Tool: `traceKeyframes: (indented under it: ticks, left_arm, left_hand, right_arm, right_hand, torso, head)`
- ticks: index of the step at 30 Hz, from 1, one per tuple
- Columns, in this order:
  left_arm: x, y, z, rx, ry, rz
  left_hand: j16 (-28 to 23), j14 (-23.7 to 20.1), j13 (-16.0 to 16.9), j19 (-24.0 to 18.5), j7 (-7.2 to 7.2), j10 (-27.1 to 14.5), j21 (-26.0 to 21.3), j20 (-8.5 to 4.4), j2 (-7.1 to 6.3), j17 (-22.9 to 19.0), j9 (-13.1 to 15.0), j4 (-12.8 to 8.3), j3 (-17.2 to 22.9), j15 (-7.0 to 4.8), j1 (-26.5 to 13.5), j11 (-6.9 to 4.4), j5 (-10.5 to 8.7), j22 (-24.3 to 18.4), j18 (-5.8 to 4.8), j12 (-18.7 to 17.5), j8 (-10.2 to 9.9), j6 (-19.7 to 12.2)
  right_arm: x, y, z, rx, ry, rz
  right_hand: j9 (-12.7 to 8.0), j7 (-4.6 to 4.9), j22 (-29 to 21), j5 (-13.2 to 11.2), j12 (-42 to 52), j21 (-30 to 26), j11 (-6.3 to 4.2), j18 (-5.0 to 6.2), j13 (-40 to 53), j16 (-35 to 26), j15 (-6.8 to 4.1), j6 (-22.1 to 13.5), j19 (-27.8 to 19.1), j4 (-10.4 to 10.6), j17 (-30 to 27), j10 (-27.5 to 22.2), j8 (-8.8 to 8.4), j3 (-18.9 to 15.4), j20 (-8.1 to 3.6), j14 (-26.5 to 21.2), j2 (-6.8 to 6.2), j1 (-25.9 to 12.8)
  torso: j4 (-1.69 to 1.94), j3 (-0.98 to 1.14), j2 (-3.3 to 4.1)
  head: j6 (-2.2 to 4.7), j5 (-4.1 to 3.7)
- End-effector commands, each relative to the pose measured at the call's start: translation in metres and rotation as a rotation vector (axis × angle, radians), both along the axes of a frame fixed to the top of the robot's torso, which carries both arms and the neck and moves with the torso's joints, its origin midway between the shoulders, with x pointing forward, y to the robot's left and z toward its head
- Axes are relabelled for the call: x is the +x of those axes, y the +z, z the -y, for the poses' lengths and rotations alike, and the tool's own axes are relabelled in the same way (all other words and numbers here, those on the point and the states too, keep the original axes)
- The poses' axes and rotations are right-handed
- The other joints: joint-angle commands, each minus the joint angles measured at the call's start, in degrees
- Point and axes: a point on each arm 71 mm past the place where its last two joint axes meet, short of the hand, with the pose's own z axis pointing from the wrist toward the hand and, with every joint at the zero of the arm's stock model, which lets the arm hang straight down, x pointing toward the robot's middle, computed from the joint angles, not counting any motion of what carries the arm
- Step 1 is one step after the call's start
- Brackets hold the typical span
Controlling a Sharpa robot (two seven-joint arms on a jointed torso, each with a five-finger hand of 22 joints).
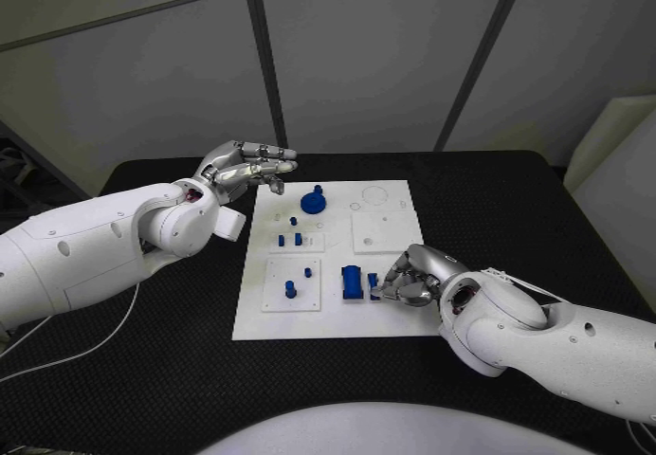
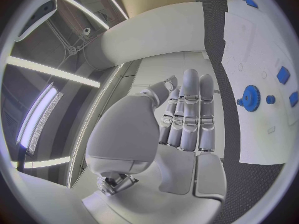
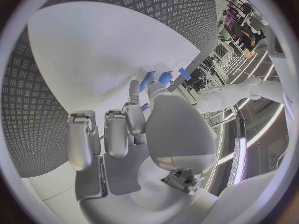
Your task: Assemble the parts on the task board
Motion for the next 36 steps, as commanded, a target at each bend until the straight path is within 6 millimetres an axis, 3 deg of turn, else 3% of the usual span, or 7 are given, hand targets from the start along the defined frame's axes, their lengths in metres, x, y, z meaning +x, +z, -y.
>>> traceKeyframes:
  ticks: [1,8,15,20,26,29,36]
  left_arm:
    - [0.0,0.001,0.001,-0.008,-0.01,0.001]
    - [0.001,0.0,-0.001,-0.034,0.005,-0.016]
    - [0.01,-0.006,-0.001,-0.101,0.063,-0.059]
    - [0.022,-0.015,-0.002,-0.143,0.13,-0.074]
    - [0.038,-0.027,-0.003,-0.163,0.245,-0.06]
    - [0.045,-0.034,-0.003,-0.17,0.336,-0.044]
    - [0.05,-0.049,0.003,-0.18,0.429,-0.038]
  left_hand:
    - [-0.3,0.1,0.0,-0.3,-0.19,0.1,-0.1,0.07,0.36,-0.1,0.0,-0.2,-0.3,-0.02,-0.1,-0.2,0.28,-0.1,-0.58,0.1,0.0,0.3]
    - [-0.4,0.1,0.0,-0.4,-0.2,0.0,-0.2,0.11,0.32,-0.1,0.0,-0.1,-0.5,0.03,-0.3,-0.17,0.1,-0.1,-0.62,0.1,0.0,0.3]
    - [-3.5,-3.0,0.0,-2.4,-0.56,-0.2,-3.5,0.7,-0.36,-1.1,0.0,1.2,-2.0,0.65,-2.5,-0.24,-1.92,-2.0,-0.66,0.1,-0.1,-0.1]
    - [-13.6,-12.4,-0.1,-9.9,-0.76,-0.6,-11.6,2.29,-0.37,-5.7,-0.2,2.5,-2.2,3.15,-3.8,0.67,-1.88,-6.5,-1.84,-0.2,-0.2,-0.8]
    - [-25.4,-19.4,-0.1,-18.1,-1.08,-2.2,-23.6,5.12,-0.29,-11.9,-1.0,4.1,-2.8,6.63,-4.3,1.82,-2.16,-14.3,-2.98,-0.5,-0.1,-2.2]
    - [-29.0,-21.4,-0.1,-20.2,-0.82,-3.3,-27.4,6.22,-0.52,-14.4,-1.4,5.0,-3.7,6.93,-4.6,1.71,-2.14,-17.3,-2.38,-0.6,-0.1,-2.5]
    - [-34.9,-25.2,-0.2,-25.7,-1.63,-9.3,-34.6,9.39,-0.87,-19.2,-2.2,8.6,-7.8,6.68,-7.1,0.92,-2.2,-23.8,-1.51,-0.7,-0.3,-5.4]
  right_arm:
    - [-0.001,0.007,0.0,0.116,0.024,0.038]
    - [0.012,0.018,0.014,0.352,0.053,0.033]
    - [0.064,0.023,0.044,0.693,-0.021,-0.054]
    - [0.101,0.022,0.062,0.852,-0.092,-0.055]
    - [0.136,0.015,0.067,0.965,-0.156,-0.028]
    - [0.148,0.01,0.064,0.997,-0.165,-0.019]
    - [0.161,0.005,0.049,1.034,-0.154,-0.015]
  right_hand:
    - [0.1,0.29,14.5,-0.2,-1.4,-0.6,0.32,-0.21,0.3,-0.8,0.18,-0.8,5.4,1.7,2.1,-0.2,-0.46,-0.9,-0.02,3.2,-1.02,-2.1]
    - [-1.7,2.3,7.8,-0.3,-14.0,-10.2,2.06,2.19,-7.3,-6.6,1.56,-8.3,0.6,1.5,-6.2,-5.0,-0.36,-1.3,1.13,0.9,-1.91,-1.6]
    - [-5.7,5.59,-21.9,0.2,-45.4,-53.4,5.61,9.67,-30.0,-38.7,4.82,-13.7,-20.5,-2.0,-41.1,-21.6,-0.53,1.9,3.93,-13.1,0.48,8.8]
    - [-9.4,7.85,-30.8,0.3,-55.0,-65.7,8.91,9.16,-41.1,-53.3,8.62,-14.9,-26.6,-4.0,-48.9,-26.1,-0.62,3.3,7.3,-20.4,0.79,11.9]
    - [-16.8,7.82,-44.1,0.7,-62.4,-80.4,11.41,9.63,-55.4,-70.3,12.6,-15.7,-29.6,-7.4,-60.2,-25.9,-0.53,3.4,11.69,-25.5,2.39,11.4]
    - [-19.2,8.0,-47.1,0.6,-63.9,-83.7,11.16,9.69,-58.7,-74.5,13.24,-16.8,-31.2,-8.3,-62.9,-27.1,-0.47,2.8,12.49,-28.1,2.89,10.4]
    - [-26.5,8.35,-56.7,0.6,-64.3,-86.4,11.04,10.02,-67.9,-80.2,13.41,-18.4,-39.3,-10.2,-70.2,-30.5,-0.41,-1.2,15.05,-31.9,5.44,5.4]
  torso:
    - [-0.01,-0.02,-0.09]
    - [0.0,-0.32,-0.67]
    - [0.17,-0.91,-2.5]
    - [0.24,-1.44,-4.32]
    - [-0.16,-1.91,-6.11]
    - [-0.29,-1.89,-6.55]
    - [-0.35,-1.41,-6.8]
  head:
    - [0.23,-0.02]
    - [1.53,-0.51]
    - [4.53,-1.5]
    - [7.33,-2.31]
    - [9.44,-2.1]
    - [11.05,-1.68]
    - [11.09,-1.24]
